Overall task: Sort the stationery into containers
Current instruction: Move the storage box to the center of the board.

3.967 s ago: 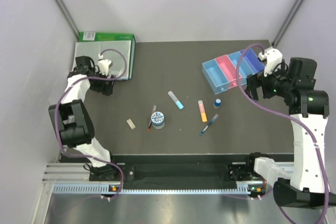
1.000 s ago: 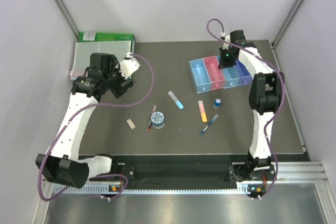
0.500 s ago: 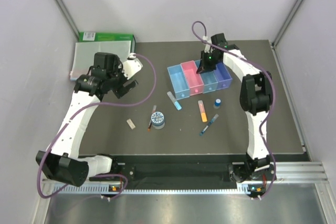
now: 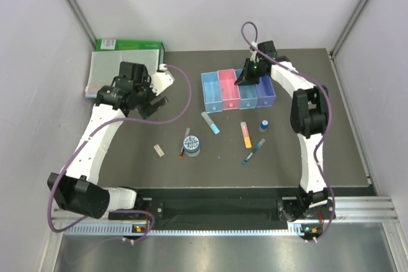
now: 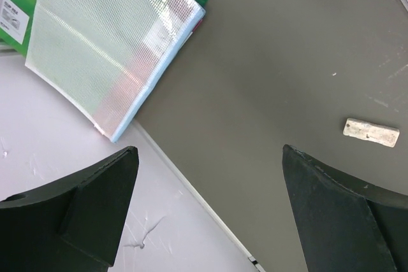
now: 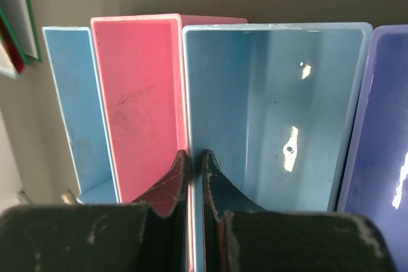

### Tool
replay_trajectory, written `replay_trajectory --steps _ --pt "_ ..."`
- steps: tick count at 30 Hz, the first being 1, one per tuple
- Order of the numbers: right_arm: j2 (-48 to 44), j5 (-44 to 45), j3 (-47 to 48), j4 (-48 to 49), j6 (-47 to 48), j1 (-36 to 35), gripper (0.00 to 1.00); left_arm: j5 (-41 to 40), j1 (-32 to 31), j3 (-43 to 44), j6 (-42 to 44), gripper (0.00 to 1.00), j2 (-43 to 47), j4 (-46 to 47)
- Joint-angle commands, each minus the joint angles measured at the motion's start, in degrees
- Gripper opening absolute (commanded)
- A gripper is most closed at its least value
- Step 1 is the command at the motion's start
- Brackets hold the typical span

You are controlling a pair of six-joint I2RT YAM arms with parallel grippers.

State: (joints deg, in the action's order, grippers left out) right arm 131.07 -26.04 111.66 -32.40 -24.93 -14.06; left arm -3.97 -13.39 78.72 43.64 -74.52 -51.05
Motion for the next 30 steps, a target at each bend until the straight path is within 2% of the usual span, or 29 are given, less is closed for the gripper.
replay_trajectory --steps 1,10,14,16,19,20,23,30 --pt "-0.3 -1.5 -2.6 9.1 -8.1 0.2 0.0 -0.3 -0.6 2.1 -1.0 0.99 -0.4 1.5" --pt "-2.6 3.3 -9.3 12.0 -12.3 -2.3 0.0 -0.9 -0.7 0.1 -0.4 0.99 0.3 3.2" --pt "-3.8 4.7 -8.7 10.6 -10.2 -3.4 0.0 -1.2 -0.7 -2.3 0.2 0.99 2.2 4.6" --pt "-4.8 6.3 -8.1 9.6 -7.5 -3.9 0.08 -1.2 -0.6 -4.1 0.4 0.99 3.2 5.4" --pt "-6.3 7.1 -8.6 9.3 -6.6 -4.5 0.0 -1.0 -0.6 -5.6 0.4 0.99 4.3 6.2" --pt "-6.5 7.2 -8.8 9.1 -6.6 -4.8 0.0 -1.0 -0.7 -5.9 0.0 0.99 4.6 6.4" --pt "-7.8 7.8 -10.1 9.1 -6.3 -5.6 0.08 -0.6 -0.7 -6.3 -0.3 0.99 5.3 6.5" --pt "-9.6 8.7 -11.9 9.7 -7.3 -7.6 0.12 -0.8 -0.7 -7.6 0.0 0.99 7.0 7.1"
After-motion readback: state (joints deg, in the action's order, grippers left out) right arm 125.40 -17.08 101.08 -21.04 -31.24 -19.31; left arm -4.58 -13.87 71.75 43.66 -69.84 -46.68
